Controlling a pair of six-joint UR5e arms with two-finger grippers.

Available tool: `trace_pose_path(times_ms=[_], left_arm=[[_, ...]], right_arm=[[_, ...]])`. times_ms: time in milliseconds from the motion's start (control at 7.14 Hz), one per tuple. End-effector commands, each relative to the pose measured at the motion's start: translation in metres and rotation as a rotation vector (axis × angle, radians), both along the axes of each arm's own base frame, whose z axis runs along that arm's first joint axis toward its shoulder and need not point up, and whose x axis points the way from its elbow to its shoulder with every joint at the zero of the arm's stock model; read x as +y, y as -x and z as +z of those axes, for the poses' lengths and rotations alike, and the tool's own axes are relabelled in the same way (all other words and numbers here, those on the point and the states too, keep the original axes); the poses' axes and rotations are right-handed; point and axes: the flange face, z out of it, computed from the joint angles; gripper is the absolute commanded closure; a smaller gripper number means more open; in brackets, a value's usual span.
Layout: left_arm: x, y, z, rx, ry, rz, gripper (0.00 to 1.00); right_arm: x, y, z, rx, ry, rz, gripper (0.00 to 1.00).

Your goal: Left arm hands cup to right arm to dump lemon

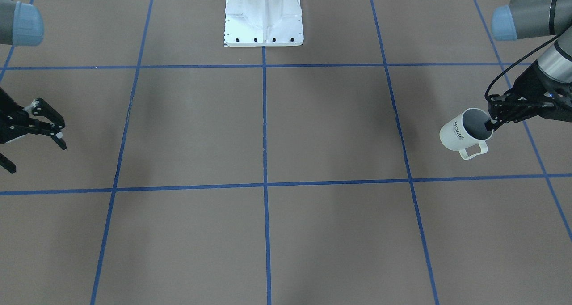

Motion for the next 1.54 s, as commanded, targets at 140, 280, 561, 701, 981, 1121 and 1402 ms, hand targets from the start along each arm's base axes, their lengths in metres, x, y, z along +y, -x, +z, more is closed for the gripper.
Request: trace_pose_path(times_ms=[140, 280, 561, 701, 981, 1121, 1402], left_arm=[[-0.036, -0.014, -0.1, 0.109, 0.098, -0.148, 1.0], [-0.045, -0.02, -0.125, 0.15, 0.137, -0.188, 1.0], [-0.067, -0.051, -0.191, 0.238, 0.207, -0.238, 1.0], [-0.075, -0.07, -0.214, 0.261, 0.229, -0.237, 1.0], [-0.093, -0.103, -0.259, 0.3, 0.268, -0.243, 1.0], [-0.095, -0.125, -0.273, 0.308, 0.294, -0.238, 1.0], [-0.093, -0.148, -0.282, 0.312, 0.323, -0.242, 1.0]], right_arm=[[0.01, 0.087, -0.049, 0.041, -0.309, 0.157, 0.01], [0.009, 0.109, -0.07, 0.03, -0.343, 0.16, 0.01], [0.003, 0.176, -0.125, 0.008, -0.43, 0.172, 0.02], [0.007, 0.21, -0.126, -0.037, -0.495, 0.206, 0.05], [0.027, 0.26, -0.116, -0.172, -0.617, 0.26, 0.05], [0.044, 0.285, -0.136, -0.193, -0.644, 0.297, 0.06], [0.077, 0.319, -0.171, -0.219, -0.675, 0.358, 0.07]])
